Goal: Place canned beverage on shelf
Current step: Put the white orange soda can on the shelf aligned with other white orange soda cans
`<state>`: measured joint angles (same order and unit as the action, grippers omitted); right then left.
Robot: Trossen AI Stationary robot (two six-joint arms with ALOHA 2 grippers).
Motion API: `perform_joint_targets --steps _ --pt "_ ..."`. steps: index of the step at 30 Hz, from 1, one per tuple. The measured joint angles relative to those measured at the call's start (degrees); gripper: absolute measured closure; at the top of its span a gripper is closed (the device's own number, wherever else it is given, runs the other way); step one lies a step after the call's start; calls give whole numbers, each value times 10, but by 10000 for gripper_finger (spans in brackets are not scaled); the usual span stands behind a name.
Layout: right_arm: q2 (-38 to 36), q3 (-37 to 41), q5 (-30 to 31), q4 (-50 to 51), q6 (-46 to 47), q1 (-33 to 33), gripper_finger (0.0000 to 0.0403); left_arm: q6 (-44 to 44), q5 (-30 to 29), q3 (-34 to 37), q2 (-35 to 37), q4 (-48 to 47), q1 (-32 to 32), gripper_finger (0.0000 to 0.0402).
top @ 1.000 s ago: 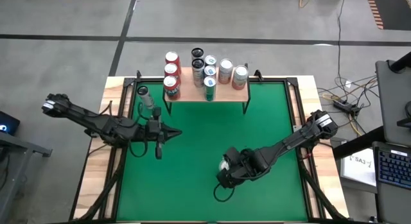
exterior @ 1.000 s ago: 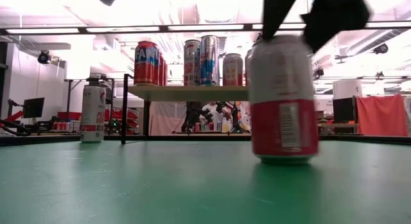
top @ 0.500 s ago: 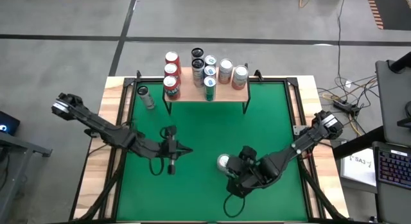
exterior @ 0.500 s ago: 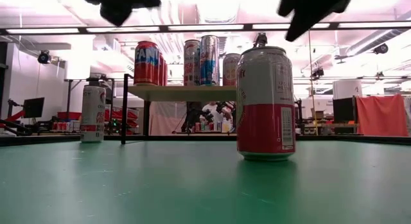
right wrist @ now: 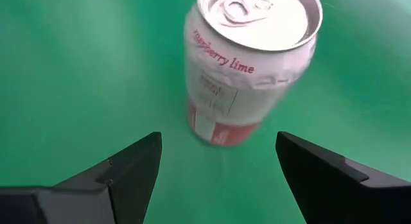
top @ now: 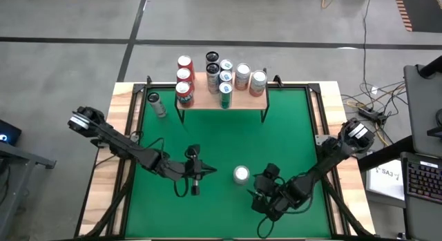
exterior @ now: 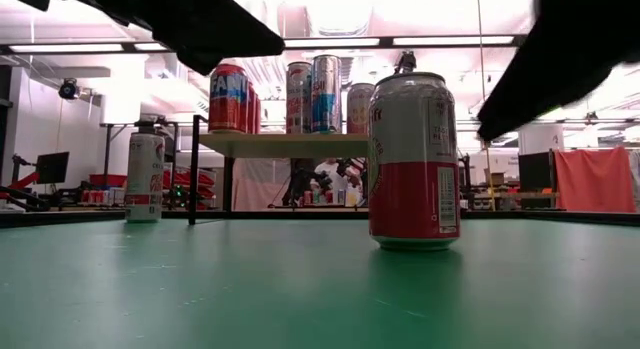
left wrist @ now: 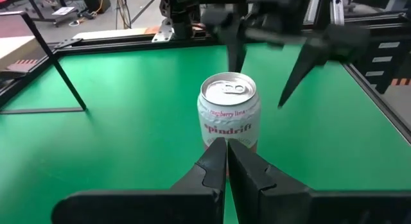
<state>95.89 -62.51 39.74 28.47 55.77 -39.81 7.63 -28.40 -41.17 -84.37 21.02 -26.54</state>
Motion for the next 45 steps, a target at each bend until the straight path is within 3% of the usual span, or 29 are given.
perform_joint_targets --steps 6,13,18,26,36,45 --pt "2 126 52 -264 -54 16 106 0 -8 0 -24 11 1 402" --pt "2 196 109 -458 -189 35 106 -16 -26 0 -71 62 4 402" --pt "2 197 108 -478 -251 44 106 -26 -26 -1 -119 125 18 402" --pt "2 197 100 -481 -264 60 106 -22 -26 -1 -188 206 43 402" --pt "7 198 72 -495 -285 84 105 -24 -36 -40 -250 214 46 402" --pt "7 199 67 -509 -296 87 109 -24 -27 -39 -244 210 46 402"
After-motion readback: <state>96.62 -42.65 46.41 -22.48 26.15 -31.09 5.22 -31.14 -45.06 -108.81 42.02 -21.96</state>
